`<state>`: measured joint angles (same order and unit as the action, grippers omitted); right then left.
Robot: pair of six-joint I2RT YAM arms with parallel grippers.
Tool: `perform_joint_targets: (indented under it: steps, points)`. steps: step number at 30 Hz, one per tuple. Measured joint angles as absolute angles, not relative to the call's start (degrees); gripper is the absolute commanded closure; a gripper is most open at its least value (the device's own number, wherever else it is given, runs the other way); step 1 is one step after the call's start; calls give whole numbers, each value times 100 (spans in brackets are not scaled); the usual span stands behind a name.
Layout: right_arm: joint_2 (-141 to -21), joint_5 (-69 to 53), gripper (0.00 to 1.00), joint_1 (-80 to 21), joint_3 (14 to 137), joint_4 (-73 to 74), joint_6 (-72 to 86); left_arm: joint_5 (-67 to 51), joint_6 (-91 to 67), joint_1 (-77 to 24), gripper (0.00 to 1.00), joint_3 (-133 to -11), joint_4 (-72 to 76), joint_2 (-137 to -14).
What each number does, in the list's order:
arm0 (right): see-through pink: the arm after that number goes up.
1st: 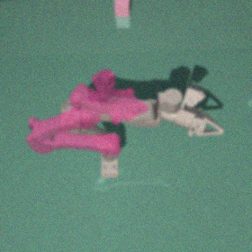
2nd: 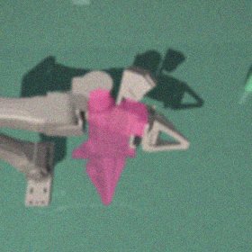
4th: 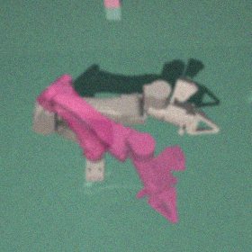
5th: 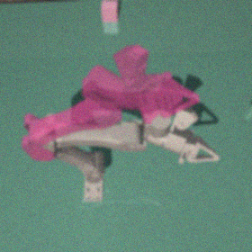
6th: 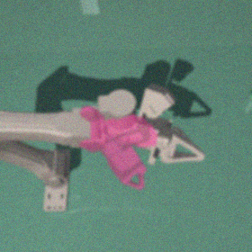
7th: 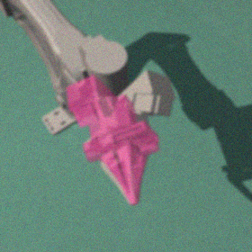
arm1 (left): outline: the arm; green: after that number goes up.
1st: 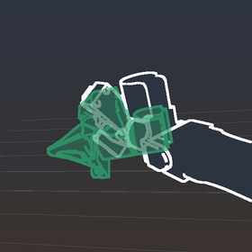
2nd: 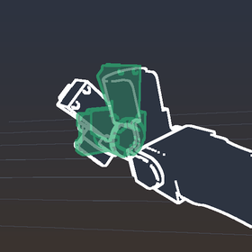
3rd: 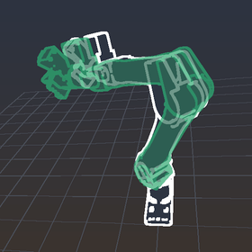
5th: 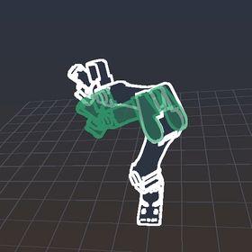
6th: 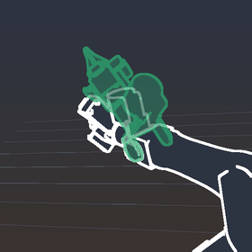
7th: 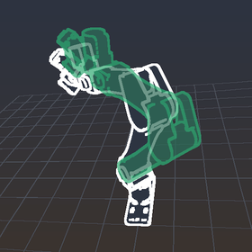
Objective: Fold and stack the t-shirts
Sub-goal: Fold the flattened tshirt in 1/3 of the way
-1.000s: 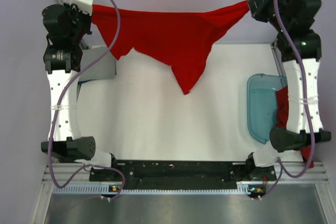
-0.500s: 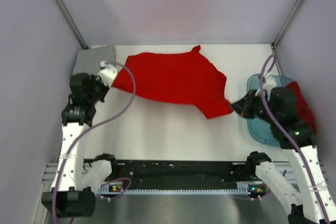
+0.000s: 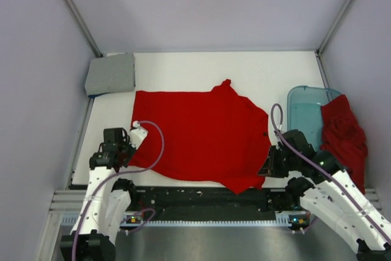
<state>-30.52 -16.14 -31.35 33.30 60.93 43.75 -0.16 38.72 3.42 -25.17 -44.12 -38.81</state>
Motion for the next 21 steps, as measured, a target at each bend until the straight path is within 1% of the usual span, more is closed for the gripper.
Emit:
perform_joint_targets:
  steps: [5, 10, 14, 17, 21]
  points:
    - [-3601, -1002, 100, -3135, 3658, 5778, 4211, -78, 3785, 366, 100, -2838, -4329, -4032]
    - [-4735, -513, 100, -3070, 3730, 4886, 3946, -263, 3688, 366, 100, -3295, -3833, -4856]
    - [-5708, -274, 100, -2661, 3817, 4182, 3618, -263, 3548, 368, 100, -3481, -3336, -5629]
    - [-6169, -152, 100, -2366, 4003, 3680, 3310, -231, 3450, 368, 100, -3555, -3020, -6060]
    - [-6807, -73, 100, -2307, 4458, 3216, 2860, -231, 3402, 368, 100, -3570, -2689, -6447]
